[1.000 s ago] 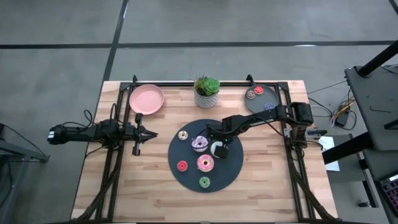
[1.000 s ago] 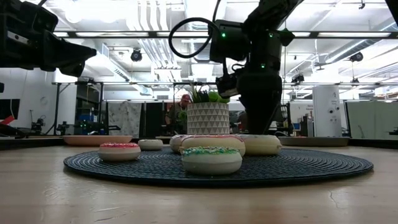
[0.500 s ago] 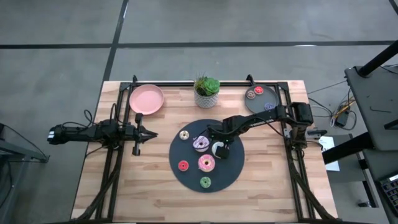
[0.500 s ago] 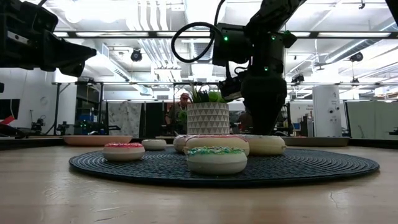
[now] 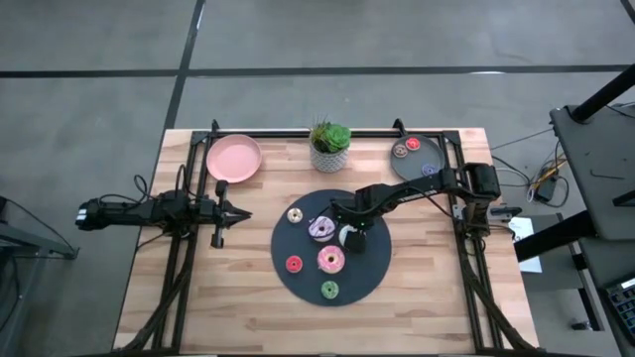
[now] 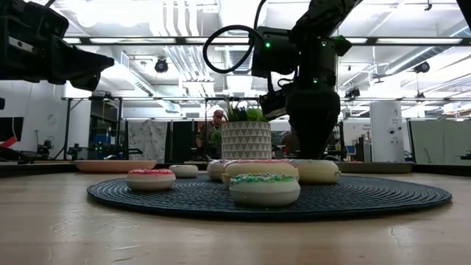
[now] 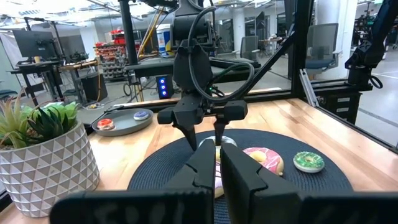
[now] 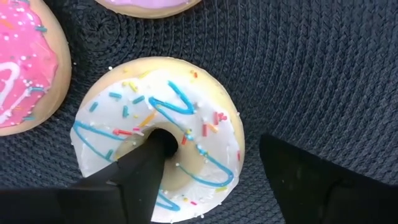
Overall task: Pick & Place donuts
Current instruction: Put the large white donut on the pink plate
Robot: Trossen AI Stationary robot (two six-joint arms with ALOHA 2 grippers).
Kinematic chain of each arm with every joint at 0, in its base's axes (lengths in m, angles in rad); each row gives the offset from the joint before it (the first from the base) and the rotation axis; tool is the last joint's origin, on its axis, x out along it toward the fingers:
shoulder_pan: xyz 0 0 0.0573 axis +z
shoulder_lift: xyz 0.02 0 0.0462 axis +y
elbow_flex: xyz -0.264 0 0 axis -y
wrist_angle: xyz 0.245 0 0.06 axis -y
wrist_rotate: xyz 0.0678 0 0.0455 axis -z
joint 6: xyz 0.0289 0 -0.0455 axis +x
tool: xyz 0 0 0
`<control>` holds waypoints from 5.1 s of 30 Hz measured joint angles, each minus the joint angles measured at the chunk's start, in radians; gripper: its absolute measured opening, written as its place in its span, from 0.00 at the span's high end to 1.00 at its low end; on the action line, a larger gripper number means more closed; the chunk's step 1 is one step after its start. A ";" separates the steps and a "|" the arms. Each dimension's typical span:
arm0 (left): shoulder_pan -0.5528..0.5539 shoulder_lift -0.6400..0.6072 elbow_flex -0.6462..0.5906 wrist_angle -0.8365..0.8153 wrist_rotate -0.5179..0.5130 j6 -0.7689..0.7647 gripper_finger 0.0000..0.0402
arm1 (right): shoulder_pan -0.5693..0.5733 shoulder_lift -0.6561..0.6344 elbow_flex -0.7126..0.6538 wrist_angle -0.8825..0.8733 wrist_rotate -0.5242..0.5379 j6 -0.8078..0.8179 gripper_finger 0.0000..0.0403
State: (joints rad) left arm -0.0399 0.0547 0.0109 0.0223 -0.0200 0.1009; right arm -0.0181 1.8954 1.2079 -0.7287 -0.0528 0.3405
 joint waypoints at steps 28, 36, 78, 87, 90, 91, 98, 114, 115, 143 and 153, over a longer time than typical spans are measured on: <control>0.000 0.000 0.000 0.000 0.000 0.000 1.00 | 0.000 -0.031 0.000 -0.004 0.004 -0.003 0.64; 0.000 0.000 0.000 0.000 0.000 0.000 1.00 | 0.000 -0.089 0.000 -0.030 0.003 -0.003 0.67; 0.000 0.000 0.000 0.000 0.000 0.000 1.00 | -0.054 -0.018 0.521 -0.065 0.002 -0.165 0.67; 0.000 0.000 0.000 0.000 0.000 0.000 1.00 | -0.064 0.084 0.731 -0.228 0.002 -0.217 0.69; 0.000 0.000 0.000 0.000 0.000 0.000 1.00 | -0.065 0.119 0.798 -0.269 0.002 -0.240 0.69; 0.000 0.000 0.000 0.000 0.000 0.000 1.00 | -0.065 0.126 0.812 -0.269 0.002 -0.243 0.69; 0.000 0.000 0.000 0.000 0.000 0.000 1.00 | -0.066 0.149 0.856 -0.266 0.002 -0.268 0.69; 0.000 0.000 0.000 0.001 0.000 0.000 1.00 | -0.066 0.147 0.863 -0.267 0.002 -0.269 0.69; 0.000 0.000 0.000 0.003 0.000 0.000 1.00 | -0.066 0.146 0.863 -0.267 0.002 -0.261 0.69; 0.001 0.000 0.037 0.577 -0.032 -0.419 1.00 | -0.065 0.144 0.863 -0.265 0.002 -0.213 0.69; 0.001 0.071 0.245 0.101 -0.096 -0.681 1.00 | -0.065 0.144 0.863 -0.265 0.002 -0.213 0.69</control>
State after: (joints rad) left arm -0.0387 0.1254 0.2556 0.1234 -0.1164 -0.5804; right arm -0.0834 2.0396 2.0705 -0.9936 -0.0509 0.1272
